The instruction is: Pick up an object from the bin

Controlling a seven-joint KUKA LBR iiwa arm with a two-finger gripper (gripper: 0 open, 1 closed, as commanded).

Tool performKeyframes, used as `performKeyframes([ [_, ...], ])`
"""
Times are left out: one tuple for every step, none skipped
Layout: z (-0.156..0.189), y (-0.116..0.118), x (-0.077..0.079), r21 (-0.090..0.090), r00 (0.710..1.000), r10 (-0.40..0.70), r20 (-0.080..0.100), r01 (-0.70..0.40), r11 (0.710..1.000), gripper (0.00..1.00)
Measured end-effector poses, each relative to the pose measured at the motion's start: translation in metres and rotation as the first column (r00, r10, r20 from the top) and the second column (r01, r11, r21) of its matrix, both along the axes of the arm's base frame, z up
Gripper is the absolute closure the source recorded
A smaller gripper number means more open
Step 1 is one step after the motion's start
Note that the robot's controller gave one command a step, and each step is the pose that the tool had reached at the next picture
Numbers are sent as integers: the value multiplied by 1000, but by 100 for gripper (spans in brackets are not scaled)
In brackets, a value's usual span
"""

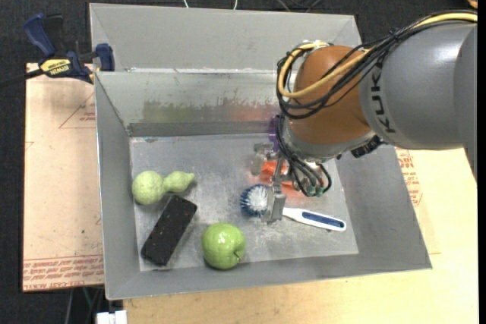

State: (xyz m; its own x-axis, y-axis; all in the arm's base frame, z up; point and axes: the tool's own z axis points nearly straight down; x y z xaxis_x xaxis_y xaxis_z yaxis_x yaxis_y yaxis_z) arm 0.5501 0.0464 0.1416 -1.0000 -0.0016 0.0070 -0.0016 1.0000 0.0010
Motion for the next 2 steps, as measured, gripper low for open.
performKeyframes([
  [5,0,2,0,1000,-2,8,2,1000,0],
  [-72,-107,19,-1,1000,29,4,-29,1000,0],
])
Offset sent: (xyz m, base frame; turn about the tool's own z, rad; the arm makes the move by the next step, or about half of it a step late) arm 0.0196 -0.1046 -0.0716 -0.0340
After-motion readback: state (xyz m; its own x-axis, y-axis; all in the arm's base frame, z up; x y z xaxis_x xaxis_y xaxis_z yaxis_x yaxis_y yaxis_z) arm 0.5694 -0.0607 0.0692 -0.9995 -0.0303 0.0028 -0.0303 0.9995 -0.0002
